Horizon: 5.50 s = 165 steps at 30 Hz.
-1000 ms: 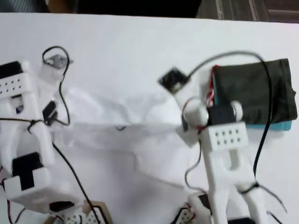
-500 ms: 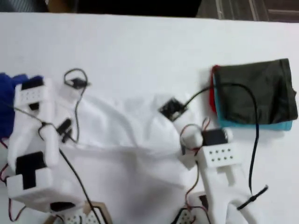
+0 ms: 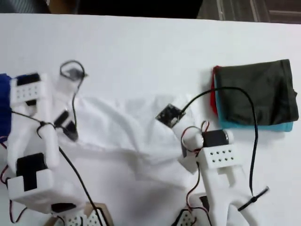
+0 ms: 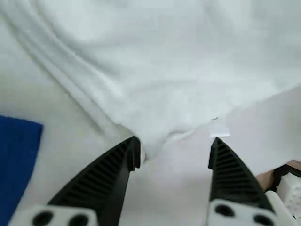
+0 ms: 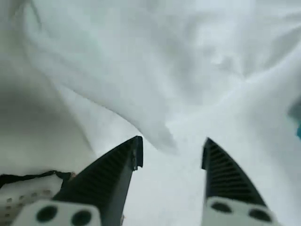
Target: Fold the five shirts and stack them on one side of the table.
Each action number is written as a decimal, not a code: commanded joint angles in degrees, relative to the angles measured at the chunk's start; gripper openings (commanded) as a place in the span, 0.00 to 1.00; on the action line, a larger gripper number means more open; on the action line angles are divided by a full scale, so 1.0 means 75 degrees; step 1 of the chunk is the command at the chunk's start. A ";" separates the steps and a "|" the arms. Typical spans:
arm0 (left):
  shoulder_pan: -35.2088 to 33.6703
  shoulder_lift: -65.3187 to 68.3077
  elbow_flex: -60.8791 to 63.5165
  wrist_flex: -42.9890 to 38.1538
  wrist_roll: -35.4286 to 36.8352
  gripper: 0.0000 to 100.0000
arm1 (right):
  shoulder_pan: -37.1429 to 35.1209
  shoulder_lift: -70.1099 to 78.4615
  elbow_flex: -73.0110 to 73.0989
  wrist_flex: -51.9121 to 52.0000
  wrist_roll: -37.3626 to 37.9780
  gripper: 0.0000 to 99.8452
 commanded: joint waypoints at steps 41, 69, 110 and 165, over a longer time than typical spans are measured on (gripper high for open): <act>-0.0059 0.7560 -0.9512 0.1067 0.2086 0.28 | 0.0686 1.2536 -1.2706 0.0053 -0.2614 0.28; -0.1313 0.2649 -0.0768 -0.1266 0.1032 0.27 | -0.0018 0.6968 -0.9881 0.2245 -0.2239 0.28; -0.0574 -0.0586 0.0217 0.0164 0.0985 0.27 | -0.2081 0.2678 -0.3317 0.0709 -0.0856 0.28; -0.0258 0.0328 0.3171 -0.5814 0.4149 0.28 | -0.2948 0.6453 -0.4220 -0.0135 -0.0188 0.02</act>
